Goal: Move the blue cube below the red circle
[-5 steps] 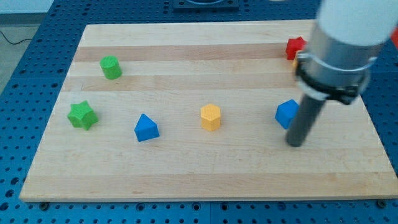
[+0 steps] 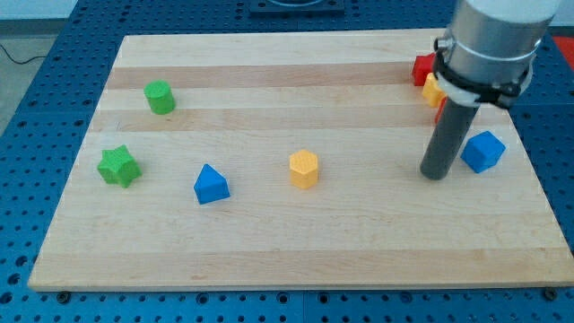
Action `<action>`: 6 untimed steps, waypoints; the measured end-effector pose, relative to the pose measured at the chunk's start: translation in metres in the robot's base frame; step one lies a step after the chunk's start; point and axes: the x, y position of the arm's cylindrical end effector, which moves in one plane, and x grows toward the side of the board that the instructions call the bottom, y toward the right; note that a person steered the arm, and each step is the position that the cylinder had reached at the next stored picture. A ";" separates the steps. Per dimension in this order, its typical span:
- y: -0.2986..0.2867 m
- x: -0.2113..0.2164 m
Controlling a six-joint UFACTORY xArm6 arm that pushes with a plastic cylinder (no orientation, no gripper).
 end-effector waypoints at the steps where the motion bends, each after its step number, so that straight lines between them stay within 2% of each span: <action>1: 0.029 0.030; 2: 0.092 0.035; 3: 0.103 0.018; 6: 0.055 -0.025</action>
